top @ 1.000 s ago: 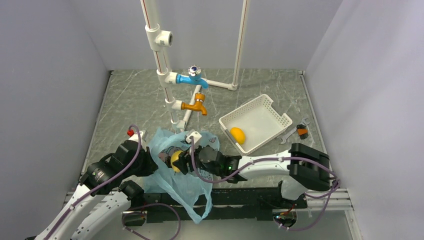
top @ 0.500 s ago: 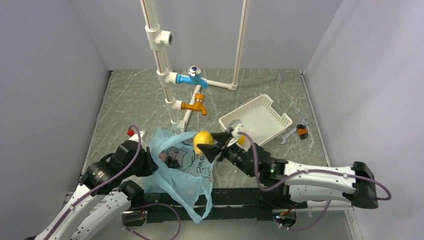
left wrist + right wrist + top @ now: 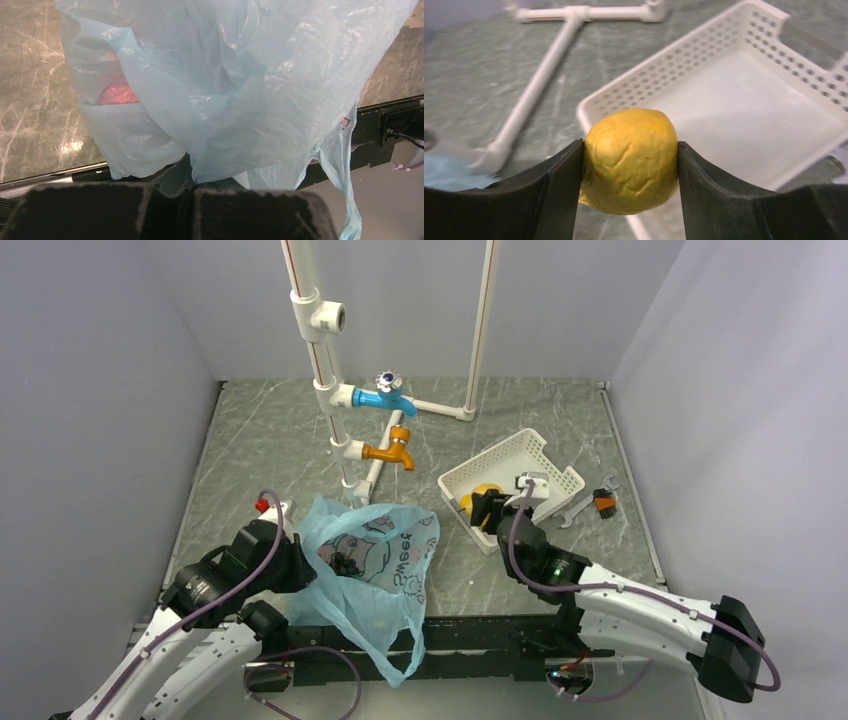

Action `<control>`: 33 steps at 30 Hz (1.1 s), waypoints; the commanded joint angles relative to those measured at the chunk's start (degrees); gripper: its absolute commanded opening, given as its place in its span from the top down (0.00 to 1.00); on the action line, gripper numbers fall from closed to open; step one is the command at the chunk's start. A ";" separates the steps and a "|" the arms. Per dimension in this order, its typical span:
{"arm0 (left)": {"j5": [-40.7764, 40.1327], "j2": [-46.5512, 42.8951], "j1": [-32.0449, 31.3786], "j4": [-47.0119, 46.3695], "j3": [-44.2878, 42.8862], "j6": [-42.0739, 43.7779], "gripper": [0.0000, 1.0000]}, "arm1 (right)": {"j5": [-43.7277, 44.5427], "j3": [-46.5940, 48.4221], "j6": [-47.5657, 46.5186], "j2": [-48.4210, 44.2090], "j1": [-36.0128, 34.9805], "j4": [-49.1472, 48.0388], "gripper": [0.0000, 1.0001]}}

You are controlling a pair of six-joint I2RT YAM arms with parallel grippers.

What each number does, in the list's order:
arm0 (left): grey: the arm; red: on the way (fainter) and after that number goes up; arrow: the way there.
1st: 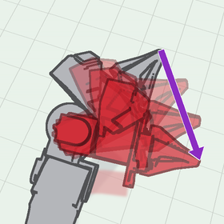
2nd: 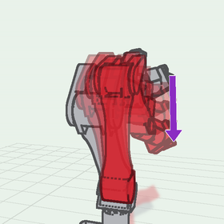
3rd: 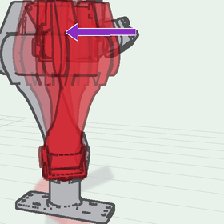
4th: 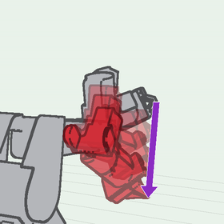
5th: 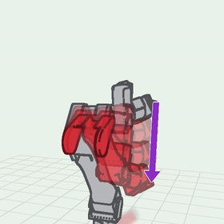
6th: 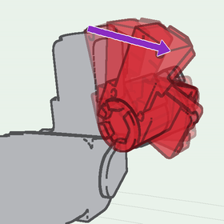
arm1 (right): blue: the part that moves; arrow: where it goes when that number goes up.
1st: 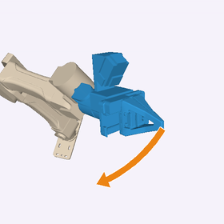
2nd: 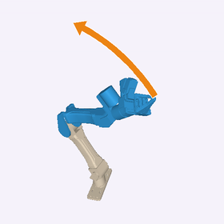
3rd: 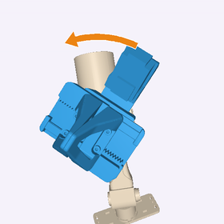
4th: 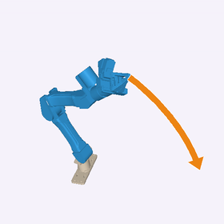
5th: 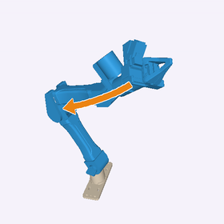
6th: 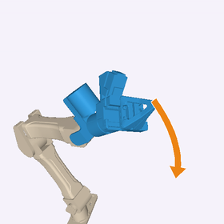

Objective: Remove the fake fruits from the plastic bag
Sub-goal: Place the fake fruit in the bin.

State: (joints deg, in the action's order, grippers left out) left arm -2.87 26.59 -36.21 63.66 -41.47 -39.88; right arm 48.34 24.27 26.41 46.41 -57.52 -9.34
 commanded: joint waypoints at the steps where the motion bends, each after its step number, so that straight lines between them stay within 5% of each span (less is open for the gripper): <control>1: 0.34 0.75 -0.08 -0.73 -0.19 0.18 1.00 | 6.70 6.90 8.72 3.72 4.38 12.97 1.00; 4: 0.11 0.57 -0.09 -0.68 -0.19 0.06 1.00 | 7.59 9.53 17.68 6.33 6.86 21.94 1.00; 11: 0.11 0.33 -0.05 -0.64 -0.19 0.05 1.00 | 2.72 9.56 20.76 11.47 9.42 23.42 0.91; 24: 0.13 0.12 -0.02 -0.73 -0.19 0.11 1.00 | 0.63 8.26 20.63 11.80 10.20 21.22 0.23; 30: 0.16 0.14 -0.06 -0.73 -0.19 0.20 1.00 | -2.09 7.97 16.91 11.31 10.23 18.21 0.03; 33: 0.31 0.22 -0.09 -0.74 -0.13 0.24 1.00 | -4.11 8.49 13.70 10.42 10.16 16.85 0.02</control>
State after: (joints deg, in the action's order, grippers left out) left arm -2.87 26.98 -36.21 63.66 -41.47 -39.88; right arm 46.76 31.81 44.31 58.39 -47.55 11.53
